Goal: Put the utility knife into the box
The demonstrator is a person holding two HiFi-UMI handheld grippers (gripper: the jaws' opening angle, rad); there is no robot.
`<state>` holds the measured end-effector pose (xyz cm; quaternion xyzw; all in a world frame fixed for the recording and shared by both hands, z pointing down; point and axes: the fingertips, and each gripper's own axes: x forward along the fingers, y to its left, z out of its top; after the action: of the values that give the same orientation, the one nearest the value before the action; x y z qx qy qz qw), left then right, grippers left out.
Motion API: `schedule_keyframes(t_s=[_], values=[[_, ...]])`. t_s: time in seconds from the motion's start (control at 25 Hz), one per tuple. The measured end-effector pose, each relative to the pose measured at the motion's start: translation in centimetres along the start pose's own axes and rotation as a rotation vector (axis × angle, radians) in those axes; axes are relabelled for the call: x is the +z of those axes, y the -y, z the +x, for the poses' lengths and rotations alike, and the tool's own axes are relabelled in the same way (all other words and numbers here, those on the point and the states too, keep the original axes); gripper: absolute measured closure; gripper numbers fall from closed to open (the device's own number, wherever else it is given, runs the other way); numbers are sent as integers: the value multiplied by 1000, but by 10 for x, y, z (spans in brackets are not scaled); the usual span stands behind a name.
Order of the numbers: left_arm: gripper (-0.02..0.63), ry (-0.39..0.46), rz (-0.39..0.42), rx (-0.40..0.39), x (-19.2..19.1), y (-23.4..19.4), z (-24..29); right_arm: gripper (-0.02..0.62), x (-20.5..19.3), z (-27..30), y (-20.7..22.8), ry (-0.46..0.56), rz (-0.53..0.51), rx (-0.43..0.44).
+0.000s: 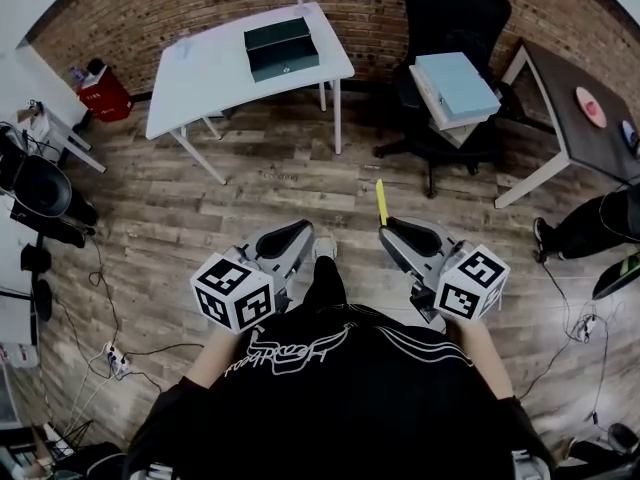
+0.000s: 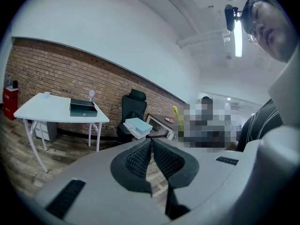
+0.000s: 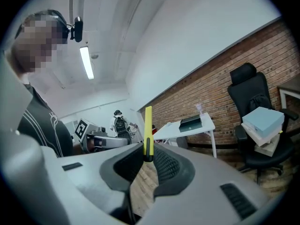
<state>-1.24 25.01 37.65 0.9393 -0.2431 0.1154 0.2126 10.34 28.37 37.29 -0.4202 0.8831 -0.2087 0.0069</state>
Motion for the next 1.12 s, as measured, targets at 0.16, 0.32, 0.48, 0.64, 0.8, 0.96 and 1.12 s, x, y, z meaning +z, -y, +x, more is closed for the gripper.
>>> schedule_keyframes(t_s=[0.16, 0.32, 0.48, 0.64, 0.8, 0.96, 1.12], values=[[566, 7, -9, 8, 15, -34, 21, 528, 10, 29, 28, -10, -1, 5], [566, 21, -15, 19, 42, -79, 44, 528, 31, 69, 61, -14, 1, 7], [566, 23, -31, 38, 73, -133, 66, 528, 55, 122, 99, -32, 10, 11], [566, 23, -52, 53, 102, -191, 89, 528, 76, 180, 135, -66, 26, 9], [566, 43, -76, 82, 123, -243, 107, 527, 92, 232, 160, -118, 9, 38], [566, 57, -81, 108, 139, -283, 122, 526, 108, 270, 179, -145, -26, 47], [566, 46, -74, 115, 146, -300, 130, 527, 113, 290, 192, -155, -29, 42]])
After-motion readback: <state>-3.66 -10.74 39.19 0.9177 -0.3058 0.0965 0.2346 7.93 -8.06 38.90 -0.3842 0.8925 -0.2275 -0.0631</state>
